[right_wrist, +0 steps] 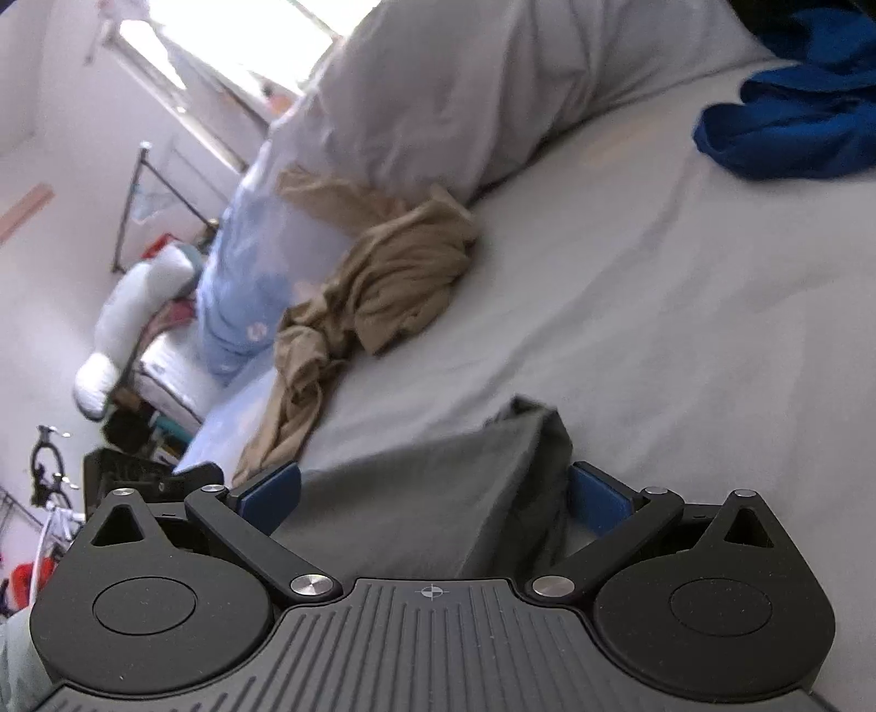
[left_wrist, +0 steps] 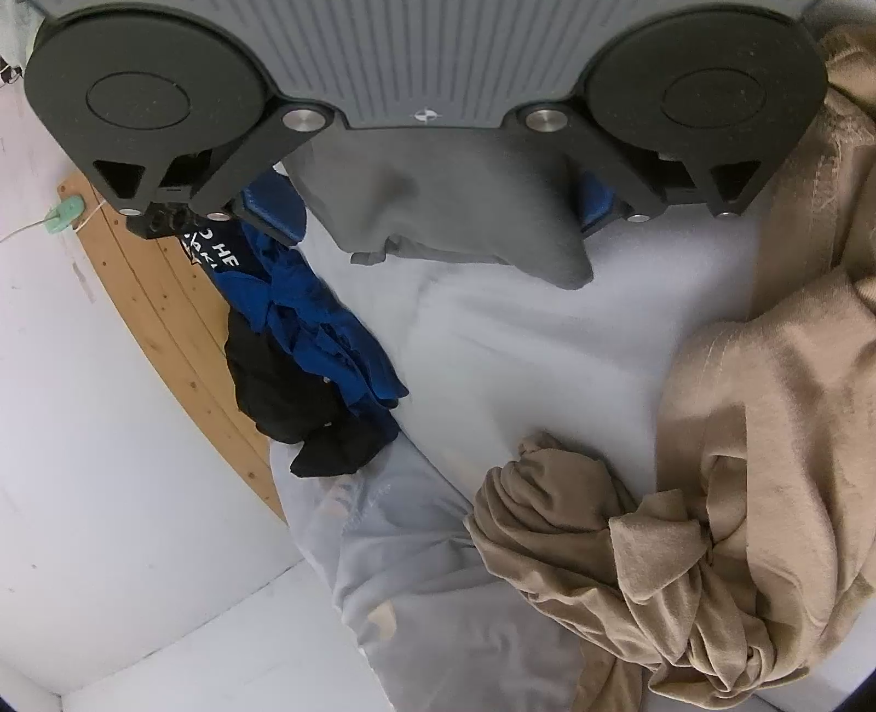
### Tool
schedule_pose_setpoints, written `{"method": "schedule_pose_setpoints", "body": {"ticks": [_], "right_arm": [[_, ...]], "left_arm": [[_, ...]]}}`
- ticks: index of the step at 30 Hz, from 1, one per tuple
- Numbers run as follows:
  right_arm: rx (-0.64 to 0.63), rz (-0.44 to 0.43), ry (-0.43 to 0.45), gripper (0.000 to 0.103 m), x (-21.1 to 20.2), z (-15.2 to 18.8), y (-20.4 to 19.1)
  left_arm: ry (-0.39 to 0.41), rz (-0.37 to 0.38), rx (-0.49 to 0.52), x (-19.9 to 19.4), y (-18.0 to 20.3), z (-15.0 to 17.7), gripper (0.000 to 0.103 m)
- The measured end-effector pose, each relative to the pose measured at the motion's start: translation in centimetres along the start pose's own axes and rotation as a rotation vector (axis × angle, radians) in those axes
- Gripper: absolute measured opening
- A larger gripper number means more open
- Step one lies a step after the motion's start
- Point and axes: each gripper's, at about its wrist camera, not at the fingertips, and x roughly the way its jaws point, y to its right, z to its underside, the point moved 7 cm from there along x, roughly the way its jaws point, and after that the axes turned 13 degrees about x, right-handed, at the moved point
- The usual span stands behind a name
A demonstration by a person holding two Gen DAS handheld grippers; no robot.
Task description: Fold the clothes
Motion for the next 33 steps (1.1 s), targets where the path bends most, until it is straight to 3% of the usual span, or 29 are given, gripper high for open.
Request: {"method": "schedule_pose_setpoints", "body": {"ticks": [2,4,5,7,9,11,14,19,24,33], "right_arm": [[0.014,-0.020,0.012,0.098,0.1,-0.5,0.4],[0.001,0.005,0.011,0.086,0.5,-0.7,0.5],[-0.013,0.027,0.007,0.066,0.7,-0.7,0.6],[-0.008,0.077,0.009,0.040,1.0,-0.8,1.1],[-0.001,0.096,0.011,0.036,1.2,-0.9,1.5],[-0.014,0.125,0.023,0.023,1.1,-0.7,1.3],[-0.046,0.161,0.045,0.013,1.3,-0.3,0.9],[-0.085,0.200,0.130,0.009,0.2,0.0,-1.4],[-0.134,0.173,0.221,0.008,-3.0,0.7,-5.9],[-0.210,0.127,0.398,0.008,-11.1,4.5,-15.6]], "left_arm": [[0.001,-0.014,-0.010,-0.1,-0.4,0.0,0.067],[0.001,-0.038,-0.034,-0.2,-1.2,0.1,0.053],[0.002,-0.043,-0.045,-0.3,-1.5,0.2,0.050],[0.001,-0.046,-0.047,-0.4,-1.6,0.1,0.049],[-0.001,-0.054,-0.041,-0.4,-1.6,0.2,0.045],[-0.003,-0.062,-0.041,-0.5,-1.6,0.2,0.035],[-0.004,-0.083,-0.038,-0.6,-1.6,0.2,0.028],[0.017,-0.095,-0.006,-1.2,-0.5,-0.2,0.021],[0.059,-0.081,0.044,-3.2,2.2,-1.4,0.018],[0.172,-0.057,0.172,-12.1,12.0,-0.7,0.015]]}}
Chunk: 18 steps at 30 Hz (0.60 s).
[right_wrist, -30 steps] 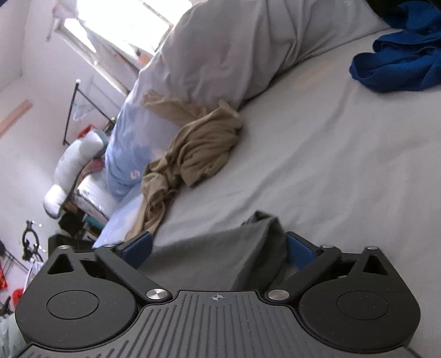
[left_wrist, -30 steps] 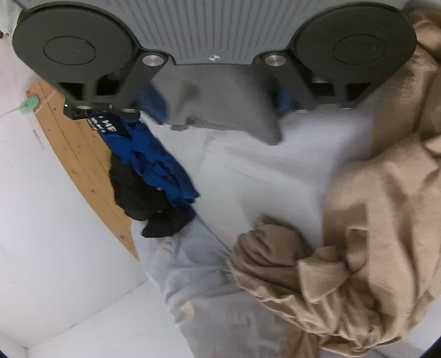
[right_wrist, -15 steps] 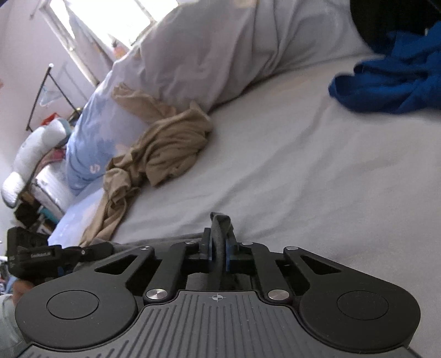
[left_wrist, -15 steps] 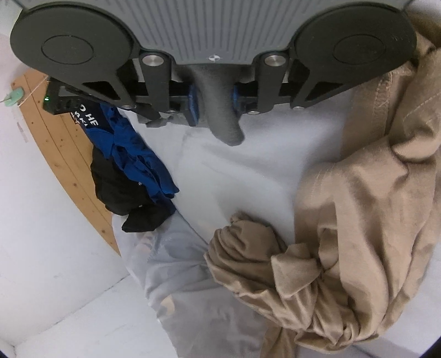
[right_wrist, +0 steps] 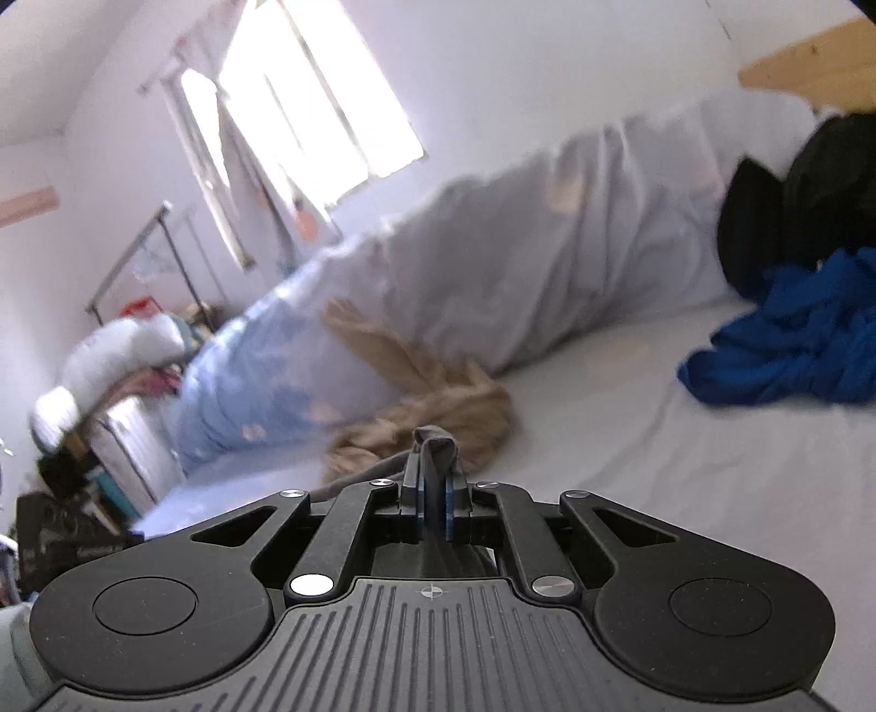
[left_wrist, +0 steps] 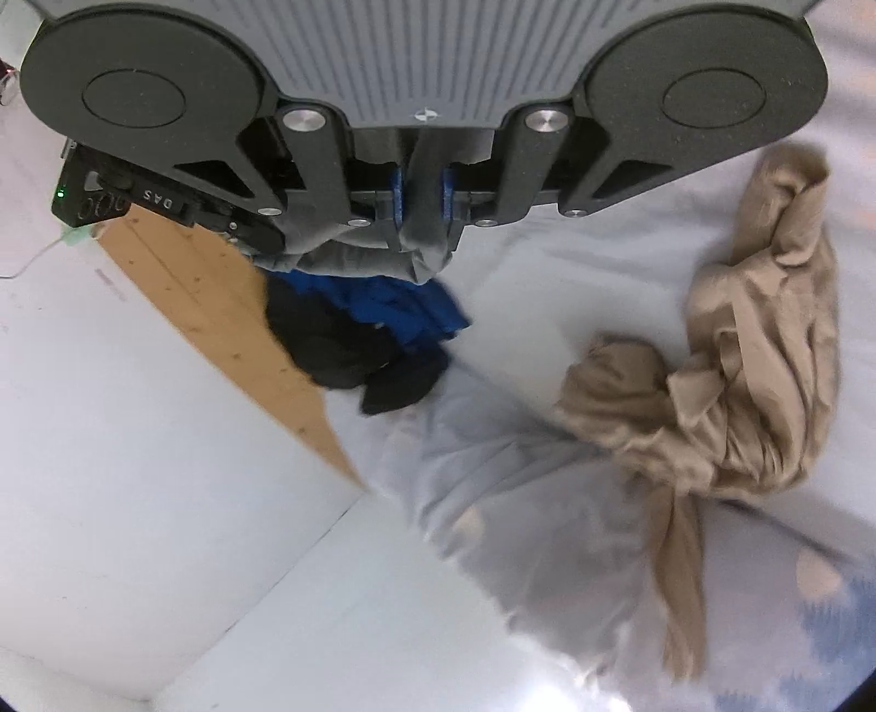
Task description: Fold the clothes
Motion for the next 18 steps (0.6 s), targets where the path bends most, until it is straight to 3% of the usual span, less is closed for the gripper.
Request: {"method": "schedule_pose_setpoints", "body": {"ticks": [7,13,18], "right_arm": [[0.004,-0.033,0.060,0.007,-3.8,0.6,-5.5],[0.006,-0.124,0.057,0.007,-2.7,-0.3,-11.4],[-0.036,-0.222,0.035,0.007,-0.8,-0.4,-18.0]], "left_arm": [[0.034,-0.052,0.085,-8.6,6.7,-0.5,0.010],[0.077,-0.116,0.124,-13.8,8.8,-3.2,0.010],[0.163,-0.190,0.128,-19.4,9.4,-5.7,0.010]]}}
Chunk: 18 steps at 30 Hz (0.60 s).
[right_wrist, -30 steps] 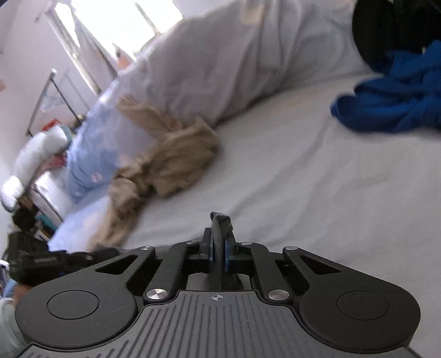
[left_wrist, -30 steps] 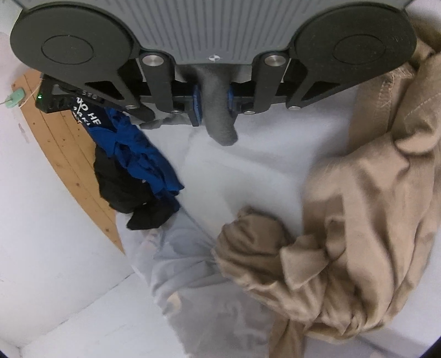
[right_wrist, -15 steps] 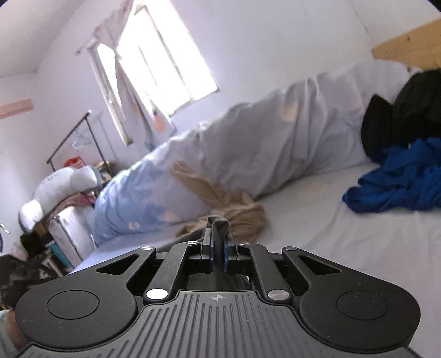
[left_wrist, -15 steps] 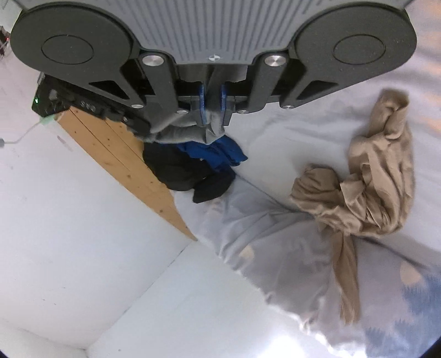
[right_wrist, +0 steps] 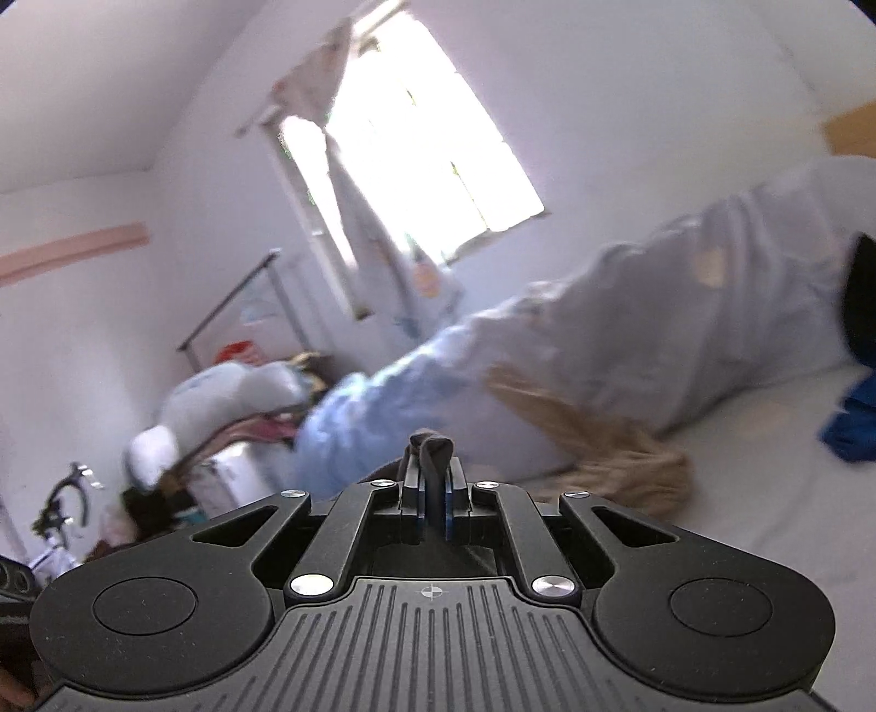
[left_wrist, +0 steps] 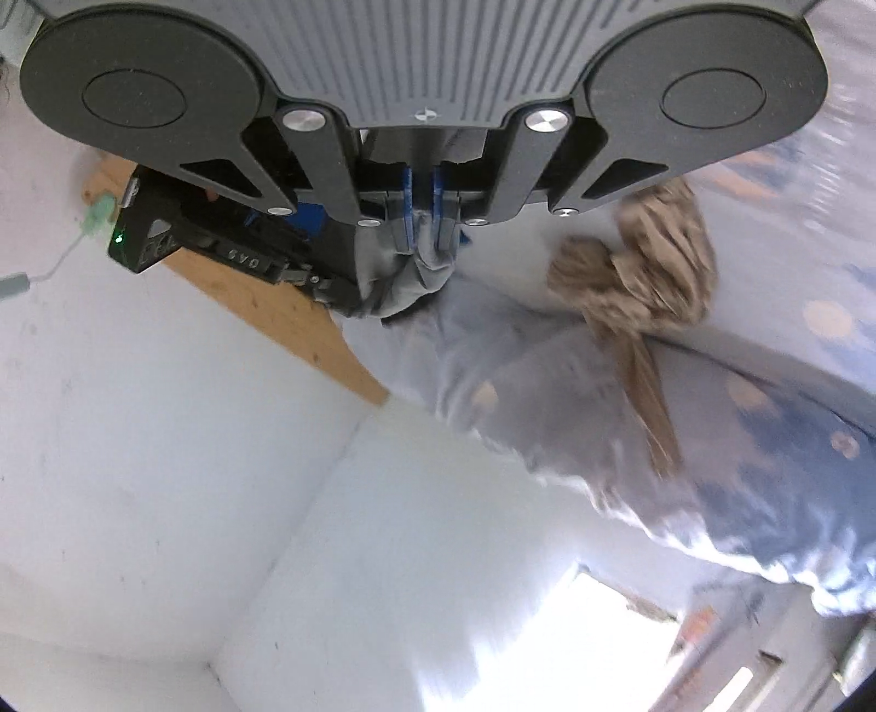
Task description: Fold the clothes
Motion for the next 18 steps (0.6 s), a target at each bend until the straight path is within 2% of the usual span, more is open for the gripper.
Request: {"method": "schedule_pose_setpoints", "body": {"ticks": [4,9,18], "right_arm": [[-0.014,-0.100,-0.028,0.007,2.6,0.7,-5.5],[-0.026,-0.242,-0.082,0.007,5.6,3.2,-13.2],[-0.054,-0.490,-0.266,0.007,12.6,11.9,-28.0]], "left_arm": [[0.069,-0.092,-0.005,-5.4,-2.0,-2.3,0.010],[0.166,-0.261,-0.033,-13.3,-5.8,-4.9,0.010],[0.326,-0.583,-0.108,-27.8,-14.7,-8.9,0.010]]}}
